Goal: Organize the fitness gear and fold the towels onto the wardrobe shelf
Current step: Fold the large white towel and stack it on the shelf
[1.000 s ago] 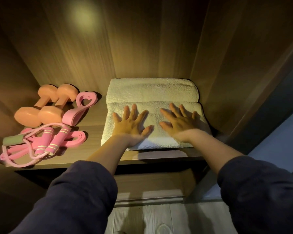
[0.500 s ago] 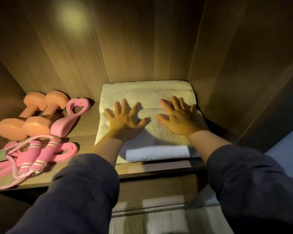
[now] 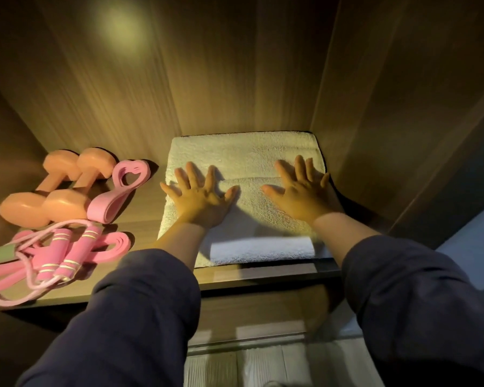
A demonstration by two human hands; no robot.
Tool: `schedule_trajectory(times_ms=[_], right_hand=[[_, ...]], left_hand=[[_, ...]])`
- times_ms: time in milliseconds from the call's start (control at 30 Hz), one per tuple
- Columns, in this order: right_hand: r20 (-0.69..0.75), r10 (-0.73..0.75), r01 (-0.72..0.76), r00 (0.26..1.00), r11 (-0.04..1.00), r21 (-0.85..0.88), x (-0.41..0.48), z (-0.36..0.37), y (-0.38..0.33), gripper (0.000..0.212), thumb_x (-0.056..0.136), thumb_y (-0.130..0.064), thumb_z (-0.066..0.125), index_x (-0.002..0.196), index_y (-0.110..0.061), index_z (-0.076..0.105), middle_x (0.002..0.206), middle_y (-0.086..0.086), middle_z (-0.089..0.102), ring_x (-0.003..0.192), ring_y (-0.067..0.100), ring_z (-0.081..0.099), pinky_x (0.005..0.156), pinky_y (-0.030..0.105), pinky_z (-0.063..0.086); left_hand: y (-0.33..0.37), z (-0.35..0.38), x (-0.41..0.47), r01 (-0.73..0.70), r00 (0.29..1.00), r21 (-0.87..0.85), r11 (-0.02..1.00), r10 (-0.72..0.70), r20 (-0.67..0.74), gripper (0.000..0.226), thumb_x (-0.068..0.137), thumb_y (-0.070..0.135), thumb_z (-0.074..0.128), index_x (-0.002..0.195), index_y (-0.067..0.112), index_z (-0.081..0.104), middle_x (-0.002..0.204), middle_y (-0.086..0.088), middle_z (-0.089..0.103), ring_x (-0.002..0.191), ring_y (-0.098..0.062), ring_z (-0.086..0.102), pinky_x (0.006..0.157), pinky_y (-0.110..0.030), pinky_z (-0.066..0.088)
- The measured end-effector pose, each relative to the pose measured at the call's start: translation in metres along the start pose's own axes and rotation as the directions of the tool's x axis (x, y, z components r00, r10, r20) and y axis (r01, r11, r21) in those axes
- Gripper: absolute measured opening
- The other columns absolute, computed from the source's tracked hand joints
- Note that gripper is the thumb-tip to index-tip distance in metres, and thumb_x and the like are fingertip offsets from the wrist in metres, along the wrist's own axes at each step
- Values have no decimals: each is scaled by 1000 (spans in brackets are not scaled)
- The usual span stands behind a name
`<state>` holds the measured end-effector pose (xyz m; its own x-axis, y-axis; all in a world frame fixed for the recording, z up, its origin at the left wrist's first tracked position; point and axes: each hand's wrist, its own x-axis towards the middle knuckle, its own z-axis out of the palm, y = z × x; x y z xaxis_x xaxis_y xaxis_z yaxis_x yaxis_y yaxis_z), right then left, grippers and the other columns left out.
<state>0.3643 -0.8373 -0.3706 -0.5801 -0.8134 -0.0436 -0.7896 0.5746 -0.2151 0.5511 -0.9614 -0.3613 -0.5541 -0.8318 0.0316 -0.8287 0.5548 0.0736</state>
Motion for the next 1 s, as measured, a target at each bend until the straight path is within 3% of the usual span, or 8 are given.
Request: schedule_trajectory(times_ms=[100, 233, 333, 467, 800, 900, 1000], right_hand=[[17, -26, 26, 1000, 1000, 5, -5, -10, -5, 75, 89, -78, 11, 152, -44, -13, 160, 3, -29, 142, 32, -36, 111, 65, -19], [-37, -73, 76, 997, 993, 90, -37, -7, -20, 61, 97, -67, 16, 150, -50, -9, 160, -12, -25, 145, 20, -31, 111, 60, -18], [33, -105, 104, 994, 994, 36, -72, 7, -12, 61, 92, -71, 13, 146, -58, -12, 157, -20, -28, 144, 16, -32, 113, 59, -19], [118, -58, 63, 991, 997, -39, -86, 10, 1, 62, 88, -78, 9, 142, -63, -17, 157, -17, -29, 145, 26, -31, 114, 59, -18], [101, 53, -47, 993, 997, -61, -79, 17, 3, 79, 74, -86, -1, 144, -54, -20, 158, -3, -33, 143, 24, -34, 102, 47, -31], [152, 50, -42, 987, 997, -57, -82, 25, 4, 82, 67, -87, -8, 140, -55, -26, 155, -3, -38, 140, 23, -38, 101, 48, -33], [225, 76, -57, 971, 994, -90, -80, 17, -1, 74, 82, -81, 3, 143, -51, -27, 153, 0, -42, 139, 27, -40, 104, 52, -31]], left_hand=[[3, -13, -7, 4, 1000, 37, 999, -3, -21, 85, 87, 78, 6, 156, 29, -9, 163, -14, -15, 148, -41, -15, 111, -69, -9], [1, -15, -40, -171, 985, 38, 984, 172, -20, 66, 98, 60, 11, 154, 34, -12, 163, -4, -18, 148, -31, -20, 113, -67, -8], [-9, -8, -75, -222, 975, -20, 975, 222, -5, 69, 92, 66, 6, 154, 40, -7, 163, -1, -19, 148, -31, -21, 113, -68, -9], [-19, -12, -90, -132, 982, -21, 991, 133, 135, 80, 84, 81, 3, 153, 42, -8, 162, -11, -21, 148, -38, -17, 111, -73, -1], [-16, -18, -92, -1, 980, -86, 996, 18, 196, 78, 85, 81, 6, 152, 44, -11, 160, -13, -24, 145, -37, -26, 110, -74, 3], [-21, -7, -91, -10, 974, -55, 998, 22, 226, 81, 80, 85, 1, 149, 46, -16, 160, -13, -26, 145, -38, -26, 109, -74, -1], [-24, -11, -80, -7, 958, 7, 1000, 5, 287, 83, 77, 88, 3, 147, 48, -19, 159, -11, -29, 145, -37, -26, 107, -72, -13]])
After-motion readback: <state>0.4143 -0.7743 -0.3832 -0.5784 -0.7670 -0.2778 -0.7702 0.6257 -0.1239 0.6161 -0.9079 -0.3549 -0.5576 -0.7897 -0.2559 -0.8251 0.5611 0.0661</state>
